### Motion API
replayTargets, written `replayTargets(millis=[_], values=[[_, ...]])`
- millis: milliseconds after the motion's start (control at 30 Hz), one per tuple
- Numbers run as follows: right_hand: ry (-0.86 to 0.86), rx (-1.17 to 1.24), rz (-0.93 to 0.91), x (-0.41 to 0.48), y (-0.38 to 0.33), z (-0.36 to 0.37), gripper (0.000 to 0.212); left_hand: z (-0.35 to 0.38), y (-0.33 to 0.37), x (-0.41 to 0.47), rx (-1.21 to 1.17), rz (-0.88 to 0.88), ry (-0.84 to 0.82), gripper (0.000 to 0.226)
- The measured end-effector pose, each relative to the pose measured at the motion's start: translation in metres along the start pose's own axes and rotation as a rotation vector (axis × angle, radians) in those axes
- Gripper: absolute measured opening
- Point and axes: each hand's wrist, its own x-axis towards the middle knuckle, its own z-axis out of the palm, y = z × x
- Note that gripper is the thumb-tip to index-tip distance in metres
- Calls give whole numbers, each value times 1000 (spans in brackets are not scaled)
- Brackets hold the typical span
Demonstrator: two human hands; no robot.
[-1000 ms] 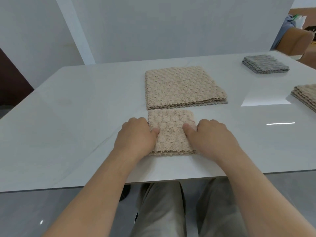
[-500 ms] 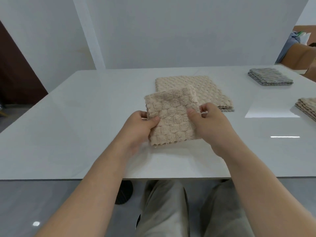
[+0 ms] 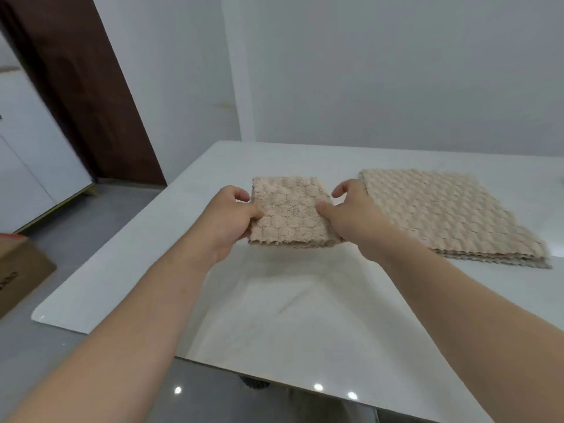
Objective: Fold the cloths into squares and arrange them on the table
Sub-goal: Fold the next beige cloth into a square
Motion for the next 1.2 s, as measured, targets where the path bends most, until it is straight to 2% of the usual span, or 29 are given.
replayTargets(millis=[133, 333, 467, 667, 833, 900, 1000, 1100, 1200], values=[[-138, 48, -18, 50, -20, 40, 15, -36, -1, 53, 113, 77, 54, 25], [-235, 48, -57, 125, -45, 101, 37, -67, 3, 143, 199, 52, 100, 27], [-222, 3, -64, 178, -54, 122, 53, -75, 8, 199, 214, 20, 51, 38], [-179, -87, -78, 247, -53, 132, 57, -67, -2, 265, 319, 137, 27, 50], [-124, -129, -79, 280, -48, 143, 58, -59, -10, 297, 354, 145, 67, 53], [-92, -206, -93, 287, -42, 147, 56, -56, -16, 303, 413, 152, 87, 54], [-60, -386, -97, 293, -30, 150, 37, -54, -30, 308, 586, 174, 67, 51], [-45, -523, -110, 294, -22, 152, 41, -54, -39, 314, 716, 227, 81, 46], [-55, -614, -155, 293, -19, 156, 31, -54, -41, 315, 870, 296, 83, 45]])
